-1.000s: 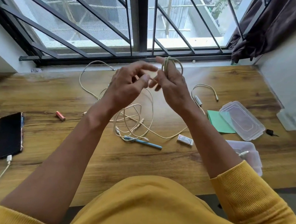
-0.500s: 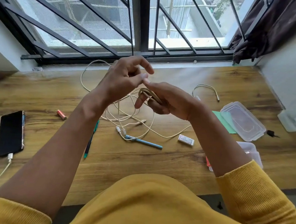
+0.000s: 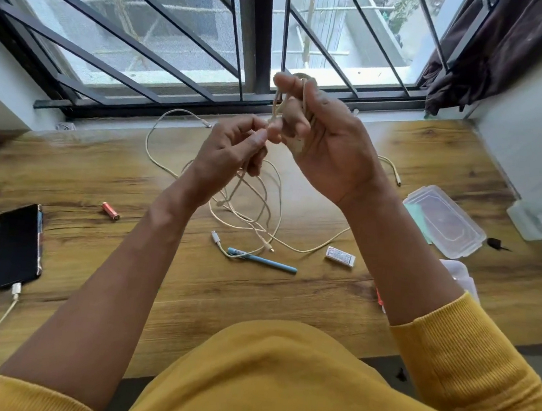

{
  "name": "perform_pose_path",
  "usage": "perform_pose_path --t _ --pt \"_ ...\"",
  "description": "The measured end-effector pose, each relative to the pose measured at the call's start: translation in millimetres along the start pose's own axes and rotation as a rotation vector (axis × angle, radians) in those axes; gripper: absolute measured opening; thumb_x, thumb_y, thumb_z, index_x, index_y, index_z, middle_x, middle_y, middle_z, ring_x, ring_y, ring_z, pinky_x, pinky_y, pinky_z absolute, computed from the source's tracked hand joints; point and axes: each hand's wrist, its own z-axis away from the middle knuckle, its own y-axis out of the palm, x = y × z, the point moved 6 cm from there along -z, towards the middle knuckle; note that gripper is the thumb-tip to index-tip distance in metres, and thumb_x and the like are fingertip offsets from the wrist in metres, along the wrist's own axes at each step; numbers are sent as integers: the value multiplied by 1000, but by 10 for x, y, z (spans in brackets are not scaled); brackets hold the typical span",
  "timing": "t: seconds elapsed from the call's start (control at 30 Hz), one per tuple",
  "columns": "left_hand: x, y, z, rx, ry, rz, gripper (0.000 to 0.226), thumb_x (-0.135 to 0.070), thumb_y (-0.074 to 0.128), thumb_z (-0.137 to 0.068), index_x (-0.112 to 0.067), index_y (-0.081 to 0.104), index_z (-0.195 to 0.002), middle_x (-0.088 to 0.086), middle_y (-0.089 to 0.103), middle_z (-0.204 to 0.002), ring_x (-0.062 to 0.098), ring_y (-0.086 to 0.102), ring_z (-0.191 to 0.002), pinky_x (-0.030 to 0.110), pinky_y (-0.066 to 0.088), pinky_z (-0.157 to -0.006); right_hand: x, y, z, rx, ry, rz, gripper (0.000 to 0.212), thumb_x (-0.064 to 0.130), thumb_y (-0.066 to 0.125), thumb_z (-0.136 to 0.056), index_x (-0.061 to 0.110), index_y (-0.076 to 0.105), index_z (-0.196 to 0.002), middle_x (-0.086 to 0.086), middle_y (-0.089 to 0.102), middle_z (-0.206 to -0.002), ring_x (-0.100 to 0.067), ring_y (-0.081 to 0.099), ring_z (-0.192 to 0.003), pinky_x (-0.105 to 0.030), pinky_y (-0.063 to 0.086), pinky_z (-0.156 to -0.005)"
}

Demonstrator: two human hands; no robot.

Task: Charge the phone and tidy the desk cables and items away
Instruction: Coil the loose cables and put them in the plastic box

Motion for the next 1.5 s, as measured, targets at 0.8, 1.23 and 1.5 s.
perform_pose_path --t 0.8,1.23,1.5 --pt "51 -212 -71 -175 23 -352 20 -40 71 -97 -25 83 -103 -9 74 -78 7 54 -62 27 42 -59 -170 -526 -84 -422 63 1282 31 28 47 -98 18 70 -116 0 70 -71 -21 67 -77 -59 56 -77" --pt "-41 -289 24 -142 114 -462 29 -48 81 -91 -19 78 -92 -4 70 -74 11 62 -63 30 50 -58 -619 -227 288 145 601 498 90 62 14 -111 -9 71 -107 -2 36 -51 -18 32 -47 -37 46 -60" --pt "14 -229 82 -235 169 -301 33 -39 68 -103 -11 77 -88 -3 67 -75 7 60 -66 29 46 -59 -412 23 240 253 490 135 53 35 24 -111 5 64 -91 2 25 -45 -22 17 -46 -38 42 -61"
